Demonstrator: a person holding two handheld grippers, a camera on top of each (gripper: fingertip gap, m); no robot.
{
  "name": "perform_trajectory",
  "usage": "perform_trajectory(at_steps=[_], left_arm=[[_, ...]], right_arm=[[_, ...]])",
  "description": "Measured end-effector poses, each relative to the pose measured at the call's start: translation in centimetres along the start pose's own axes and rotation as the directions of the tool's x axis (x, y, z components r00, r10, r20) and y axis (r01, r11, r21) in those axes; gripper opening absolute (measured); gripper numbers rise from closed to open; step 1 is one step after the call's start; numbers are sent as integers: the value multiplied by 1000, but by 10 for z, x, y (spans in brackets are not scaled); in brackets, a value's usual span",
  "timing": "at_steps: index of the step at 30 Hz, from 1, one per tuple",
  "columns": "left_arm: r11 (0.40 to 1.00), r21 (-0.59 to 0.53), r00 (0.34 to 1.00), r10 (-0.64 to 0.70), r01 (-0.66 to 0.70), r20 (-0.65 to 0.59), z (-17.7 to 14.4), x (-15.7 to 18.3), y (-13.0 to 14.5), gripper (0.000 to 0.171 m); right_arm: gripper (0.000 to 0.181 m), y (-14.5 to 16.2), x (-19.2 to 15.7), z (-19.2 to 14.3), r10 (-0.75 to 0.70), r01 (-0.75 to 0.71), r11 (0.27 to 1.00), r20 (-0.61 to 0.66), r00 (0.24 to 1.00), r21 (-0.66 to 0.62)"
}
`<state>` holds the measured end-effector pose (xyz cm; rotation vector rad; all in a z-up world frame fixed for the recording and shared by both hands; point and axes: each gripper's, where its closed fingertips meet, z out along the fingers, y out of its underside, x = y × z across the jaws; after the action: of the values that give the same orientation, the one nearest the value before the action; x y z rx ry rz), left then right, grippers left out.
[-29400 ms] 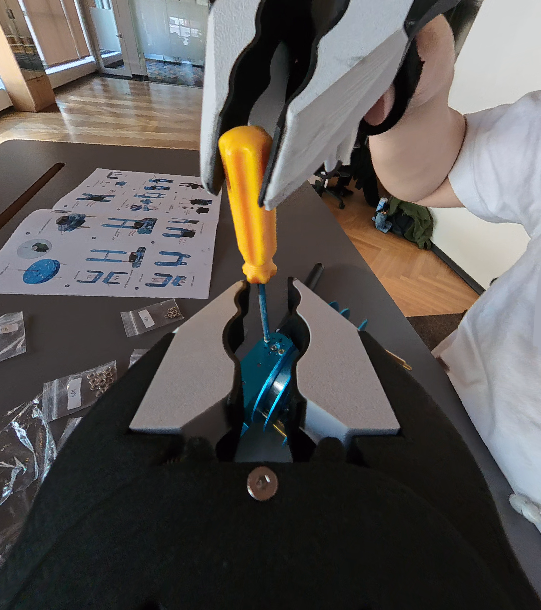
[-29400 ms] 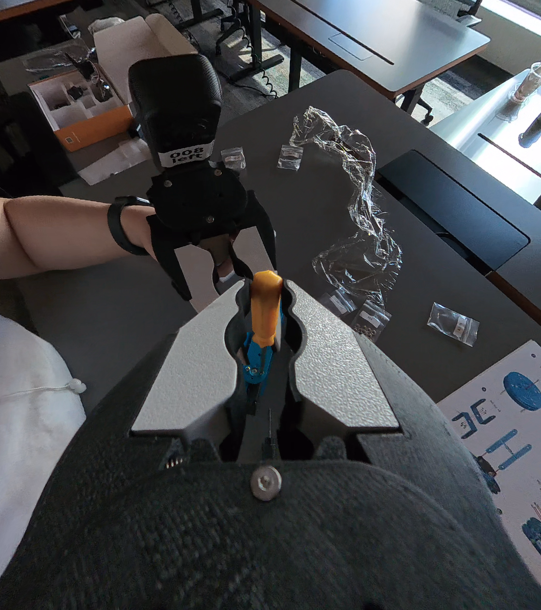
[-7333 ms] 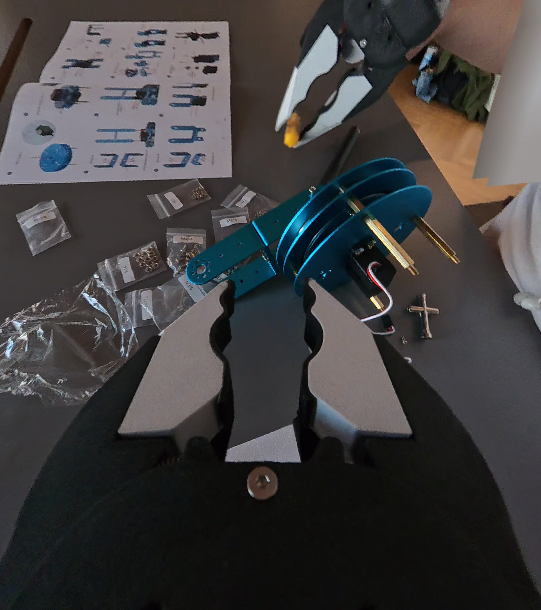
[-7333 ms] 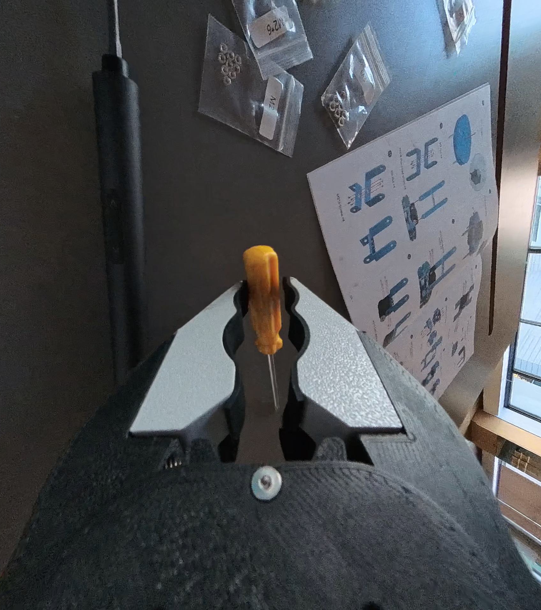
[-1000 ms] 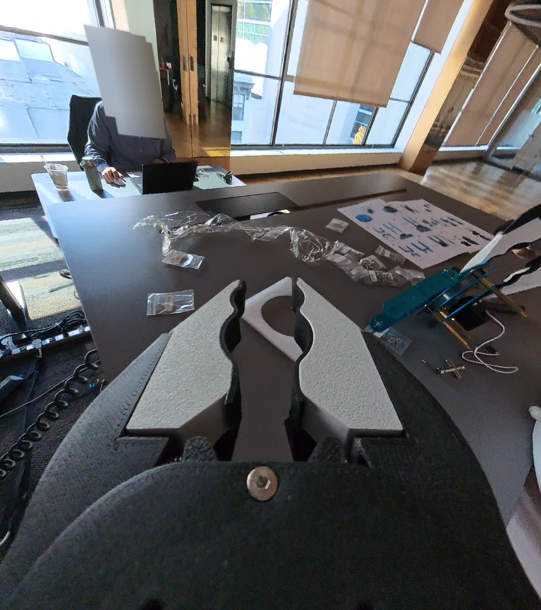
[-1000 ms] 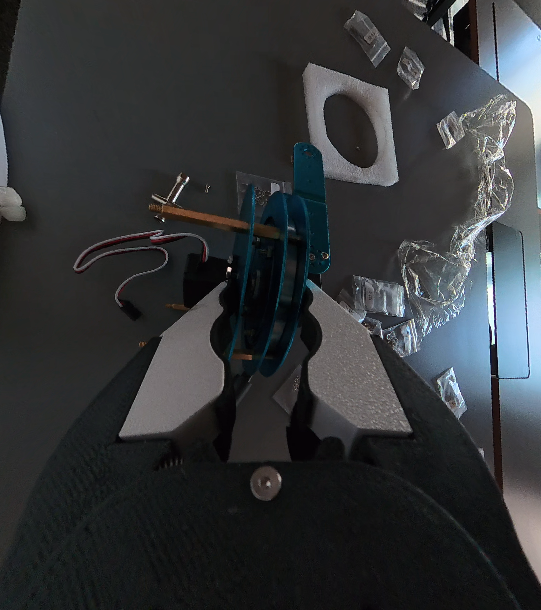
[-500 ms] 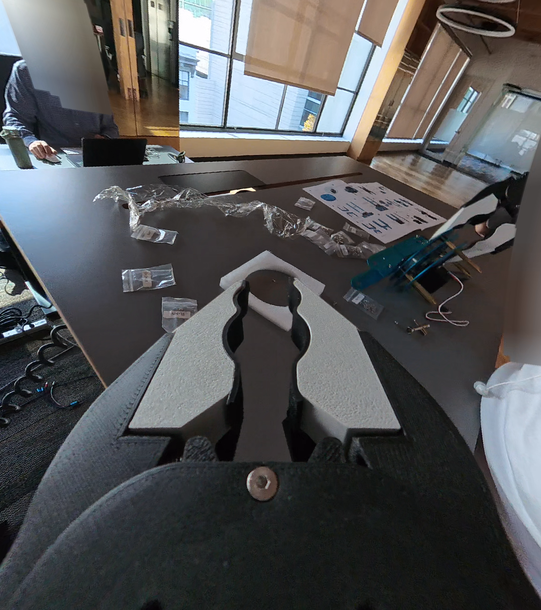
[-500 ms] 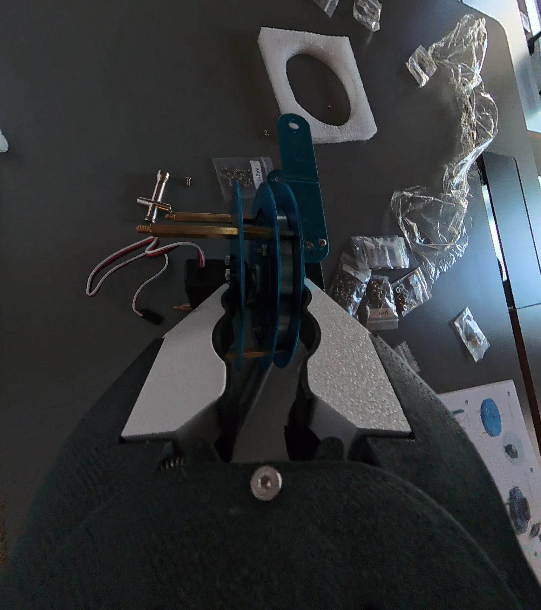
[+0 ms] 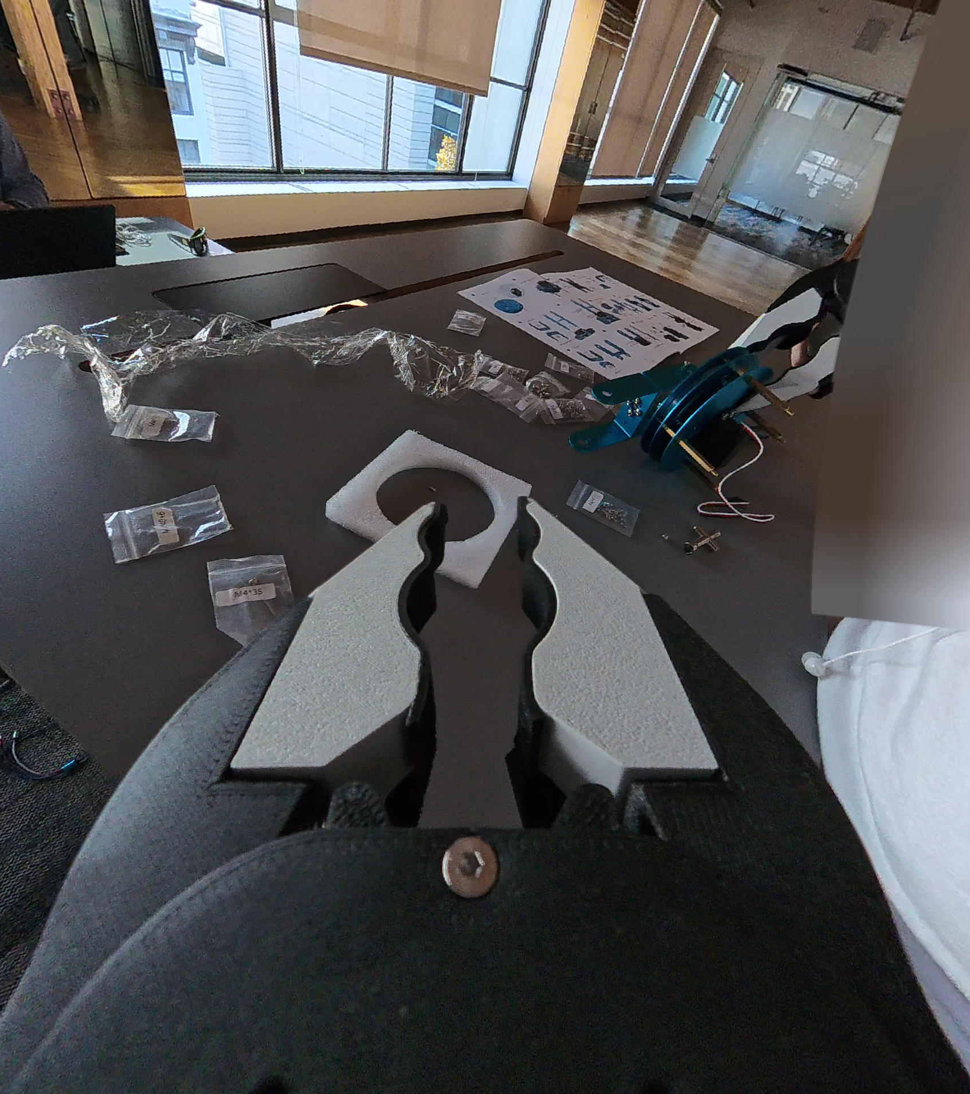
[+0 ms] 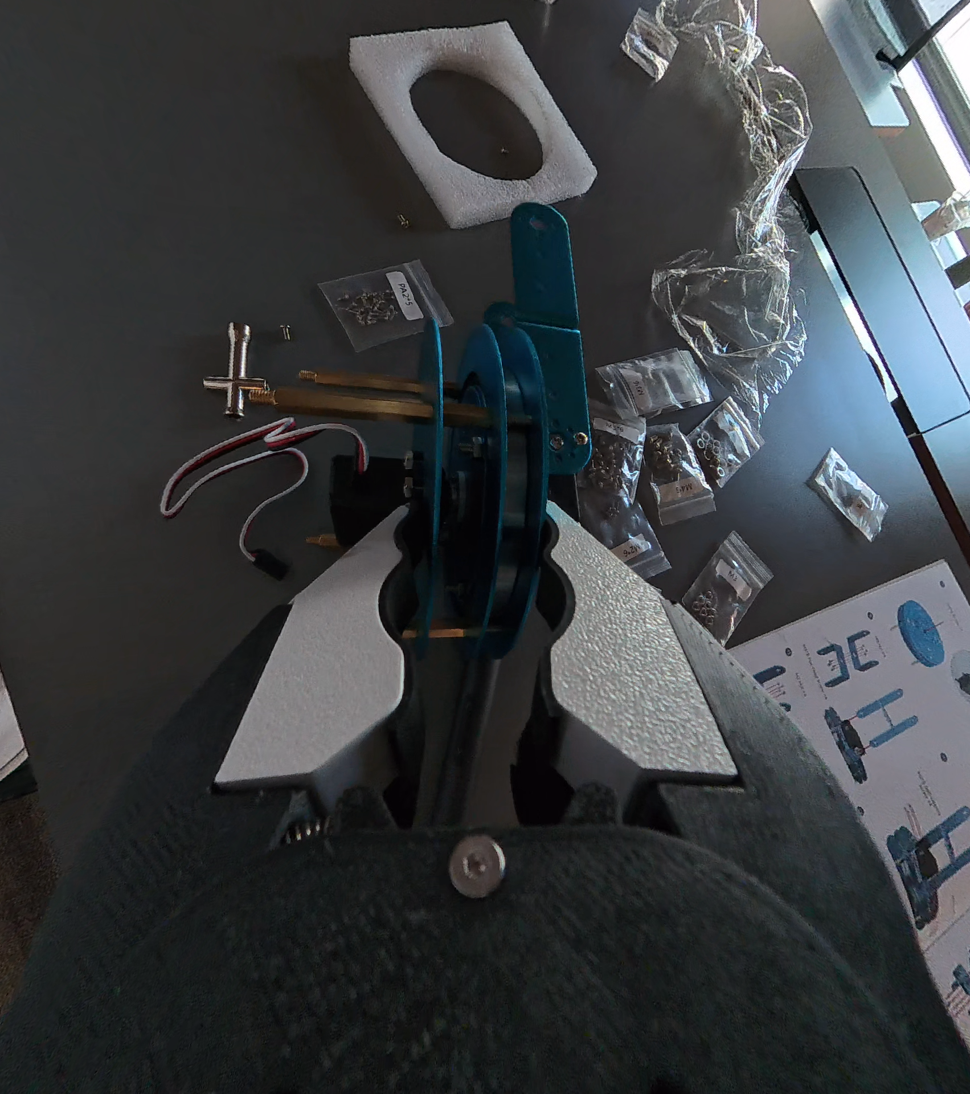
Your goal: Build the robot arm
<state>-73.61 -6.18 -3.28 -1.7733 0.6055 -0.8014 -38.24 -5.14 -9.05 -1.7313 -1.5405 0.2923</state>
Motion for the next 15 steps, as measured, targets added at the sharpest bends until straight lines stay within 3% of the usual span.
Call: perform_trajectory(at_steps=[4,7,11,15], left_arm=[[999,-47,987,3,-11,-162,22,38,9,21],[984,-149,943,41,-95,-330,63,91,32,21],[946,-222,882,112,-235,-457,121,146,65,11],[872,-345,861,151,-348,-486,161,157,106,17]], right_arm=[[37,-3,0,2,-10,10,1000,-1,1000,-11],[38,-4,0,3,-20,20,1000,0,1000,-19],[39,-8,1,6,-41,41,999,0,999,-6],[41,-10,4,10,-79,79,997,-6,997,-1]])
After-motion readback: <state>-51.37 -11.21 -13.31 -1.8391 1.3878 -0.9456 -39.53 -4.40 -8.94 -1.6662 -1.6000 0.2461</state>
